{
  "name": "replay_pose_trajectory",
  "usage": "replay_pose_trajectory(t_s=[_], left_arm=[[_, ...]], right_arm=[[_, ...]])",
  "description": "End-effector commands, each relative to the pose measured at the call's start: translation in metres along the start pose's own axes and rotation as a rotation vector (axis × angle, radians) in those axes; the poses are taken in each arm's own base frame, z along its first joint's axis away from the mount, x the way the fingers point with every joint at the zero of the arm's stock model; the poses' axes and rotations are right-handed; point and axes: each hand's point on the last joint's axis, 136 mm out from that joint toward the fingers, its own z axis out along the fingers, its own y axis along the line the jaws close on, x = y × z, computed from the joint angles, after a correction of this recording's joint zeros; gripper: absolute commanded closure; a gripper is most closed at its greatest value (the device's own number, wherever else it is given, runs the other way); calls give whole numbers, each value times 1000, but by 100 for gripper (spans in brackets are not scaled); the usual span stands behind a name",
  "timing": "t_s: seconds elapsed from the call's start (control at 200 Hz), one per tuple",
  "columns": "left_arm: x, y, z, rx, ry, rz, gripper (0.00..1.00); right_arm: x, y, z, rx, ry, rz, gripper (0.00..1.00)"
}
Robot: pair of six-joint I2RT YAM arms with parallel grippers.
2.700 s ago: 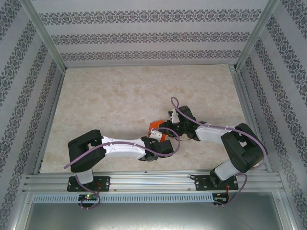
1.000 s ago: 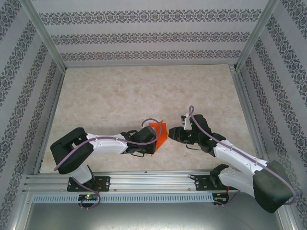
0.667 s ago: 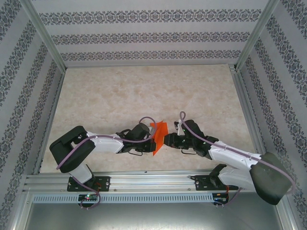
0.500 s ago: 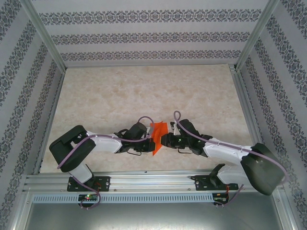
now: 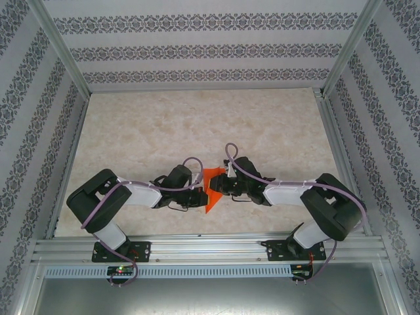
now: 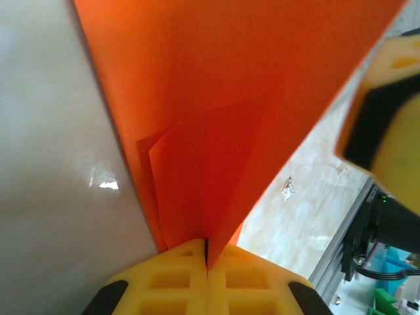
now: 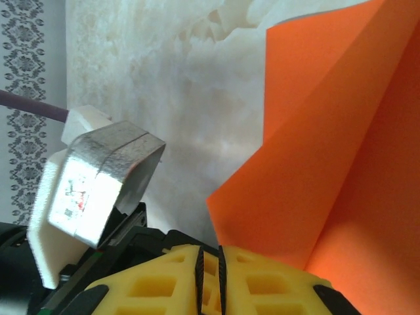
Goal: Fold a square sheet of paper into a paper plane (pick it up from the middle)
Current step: Fourth fold the wing at the center of the table.
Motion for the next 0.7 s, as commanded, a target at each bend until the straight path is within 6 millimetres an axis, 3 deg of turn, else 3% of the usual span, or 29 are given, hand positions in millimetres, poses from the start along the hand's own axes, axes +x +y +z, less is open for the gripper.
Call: replay_pose_trajectory(t_s=[0.0, 0.305, 0.48, 0.694], left_arm=[[11, 25, 1, -33, 41, -83, 96], [14, 33, -1, -51, 49, -112, 93], [13, 36, -6, -82, 35, -109, 83], [11, 36, -10, -99, 22, -108, 90]], right_arm=[[-5, 13, 7, -38, -6, -11, 84], [-3, 0, 21, -14, 16, 8, 84], [-2, -3, 20, -4, 14, 11, 84], [-2, -5, 22, -2, 22, 10, 84]])
